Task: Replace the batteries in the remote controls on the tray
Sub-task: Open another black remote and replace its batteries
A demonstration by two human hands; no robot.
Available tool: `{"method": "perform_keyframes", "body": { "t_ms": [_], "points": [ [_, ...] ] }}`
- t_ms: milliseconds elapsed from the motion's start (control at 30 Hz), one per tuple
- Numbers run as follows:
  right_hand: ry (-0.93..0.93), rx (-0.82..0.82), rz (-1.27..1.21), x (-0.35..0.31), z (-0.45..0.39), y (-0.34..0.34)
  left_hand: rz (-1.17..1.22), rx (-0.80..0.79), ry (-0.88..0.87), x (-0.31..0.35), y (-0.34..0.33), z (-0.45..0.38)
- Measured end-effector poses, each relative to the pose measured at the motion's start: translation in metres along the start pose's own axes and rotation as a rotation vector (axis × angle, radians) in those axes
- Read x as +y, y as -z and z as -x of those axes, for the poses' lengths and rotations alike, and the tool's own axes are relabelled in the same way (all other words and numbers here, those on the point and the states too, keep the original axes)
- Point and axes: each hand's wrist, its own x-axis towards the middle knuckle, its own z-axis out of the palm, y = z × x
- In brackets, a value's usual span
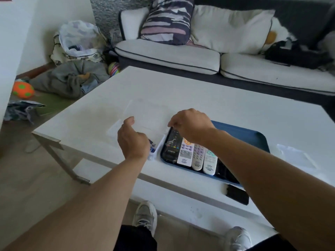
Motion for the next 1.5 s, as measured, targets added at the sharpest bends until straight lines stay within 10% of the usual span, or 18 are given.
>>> {"method": "perform_keyframes", "body": {
  "t_ms": [400,900,1500],
  "points": [
    [-0.800,0.473,-0.289,0.199,0.161,0.035,0.017,-0.372,-0.465,0.086,-0.094,0.096],
    [-0.958,-0.158,-0.128,0.262,0.209,0.020,-0.086,-1.161,-0.582,0.143,-0.179,0.220],
    [-0.943,-0.170,-0.233,0.274,0.222,0.013,0.051,-1.042,-0.763,0.142,-0.204,0.253]
  ]
}}
